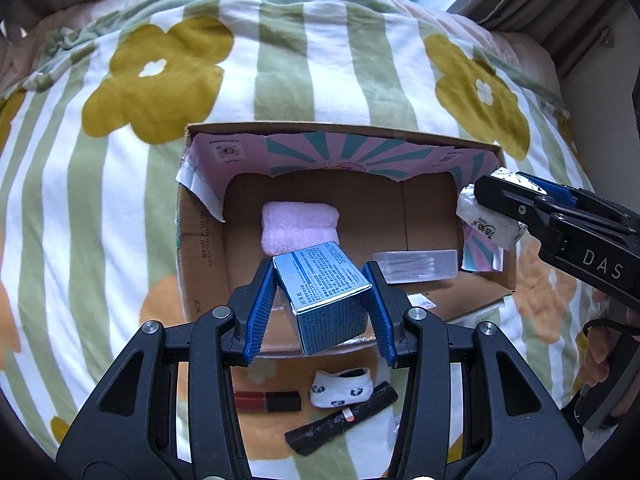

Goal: Organize objects
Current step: 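Carry the blue cube box and tissue pack over the pink box, then open the left tool to drop the blue box while the right tool releases the tissue pack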

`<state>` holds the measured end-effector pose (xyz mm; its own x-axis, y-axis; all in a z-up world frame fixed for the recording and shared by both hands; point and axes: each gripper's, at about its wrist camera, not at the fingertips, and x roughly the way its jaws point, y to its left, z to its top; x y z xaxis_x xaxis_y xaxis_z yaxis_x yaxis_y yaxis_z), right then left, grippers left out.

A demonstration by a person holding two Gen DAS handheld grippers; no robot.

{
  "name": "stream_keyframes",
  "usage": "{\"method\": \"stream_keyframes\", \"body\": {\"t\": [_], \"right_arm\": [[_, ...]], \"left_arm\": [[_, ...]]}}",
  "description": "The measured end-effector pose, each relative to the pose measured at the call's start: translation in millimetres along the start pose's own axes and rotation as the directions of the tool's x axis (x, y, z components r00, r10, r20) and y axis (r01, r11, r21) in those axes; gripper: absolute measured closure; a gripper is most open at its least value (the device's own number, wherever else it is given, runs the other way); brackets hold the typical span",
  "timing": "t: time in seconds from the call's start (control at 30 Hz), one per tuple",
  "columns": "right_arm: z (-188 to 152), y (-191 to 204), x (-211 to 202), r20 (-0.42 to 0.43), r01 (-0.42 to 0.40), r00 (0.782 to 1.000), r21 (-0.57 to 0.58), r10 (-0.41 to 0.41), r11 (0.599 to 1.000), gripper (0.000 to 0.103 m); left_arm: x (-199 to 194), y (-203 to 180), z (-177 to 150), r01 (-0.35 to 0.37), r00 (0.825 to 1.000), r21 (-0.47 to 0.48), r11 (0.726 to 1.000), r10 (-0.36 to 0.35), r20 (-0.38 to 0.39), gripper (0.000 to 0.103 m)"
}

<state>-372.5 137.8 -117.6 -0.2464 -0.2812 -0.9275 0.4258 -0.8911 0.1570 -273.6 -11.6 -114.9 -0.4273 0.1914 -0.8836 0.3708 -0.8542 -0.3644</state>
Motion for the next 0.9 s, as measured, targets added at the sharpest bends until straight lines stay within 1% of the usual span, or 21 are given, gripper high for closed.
{"method": "stream_keyframes", "body": {"t": [0.13, 0.27, 0.43, 0.57, 0.6, 0.67, 0.7, 0.73, 0.77, 0.8, 0.9], "right_arm": [[2, -5, 30, -0.042, -0.004, 0.999, -0.003, 0.004, 1.0, 0.052], [1, -6, 51, -0.065, -0.006, 0.998, -0.009, 0.005, 1.0, 0.052], [0, -6, 64, -0.082, -0.012, 0.997, -0.012, 0.011, 1.0, 0.052], [0, -7, 66, -0.088, -0.034, 0.995, 0.001, 0.034, 0.999, 0.052], [1, -7, 67, -0.093, -0.042, 0.995, 0.006, 0.042, 0.999, 0.052], [3, -8, 68, -0.103, -0.063, 0.993, 0.025, 0.066, 0.998, 0.049], [3, -9, 68, -0.101, -0.072, 0.992, 0.037, 0.075, 0.997, 0.043], [3, -10, 66, -0.085, -0.074, 0.993, 0.05, 0.078, 0.996, 0.032], [3, -12, 62, -0.053, -0.072, 0.996, 0.06, 0.076, 0.996, 0.027], [4, -12, 59, -0.035, -0.072, 0.997, 0.063, 0.074, 0.995, 0.022], [5, -13, 53, -0.024, -0.069, 0.997, 0.062, 0.07, 0.996, 0.022]], "left_arm": [[33, 1, 0, -0.019, 0.999, 0.012, 1.0, 0.019, -0.05, 0.062], [58, 1, -2, -0.035, 0.996, 0.01, 0.999, 0.036, -0.085, 0.062], [74, 3, -4, -0.041, 0.994, 0.01, 0.999, 0.042, -0.103, 0.062], [78, 3, -4, -0.048, 0.992, 0.015, 0.999, 0.049, -0.113, 0.062], [78, 3, -4, -0.052, 0.992, 0.015, 0.999, 0.054, -0.114, 0.062], [77, 1, -2, -0.086, 0.99, 0.031, 0.996, 0.089, -0.112, 0.061], [75, -1, -2, -0.1, 0.989, 0.042, 0.994, 0.104, -0.109, 0.057], [73, -2, -2, -0.105, 0.989, 0.047, 0.993, 0.11, -0.104, 0.034], [70, -3, -2, -0.105, 0.989, 0.049, 0.993, 0.109, -0.097, 0.012], [67, -3, -2, -0.099, 0.991, 0.047, 0.994, 0.103, -0.08, 0.001], [64, -1, -2, -0.066, 0.995, 0.021, 0.998, 0.068, -0.078, 0.0]]}}
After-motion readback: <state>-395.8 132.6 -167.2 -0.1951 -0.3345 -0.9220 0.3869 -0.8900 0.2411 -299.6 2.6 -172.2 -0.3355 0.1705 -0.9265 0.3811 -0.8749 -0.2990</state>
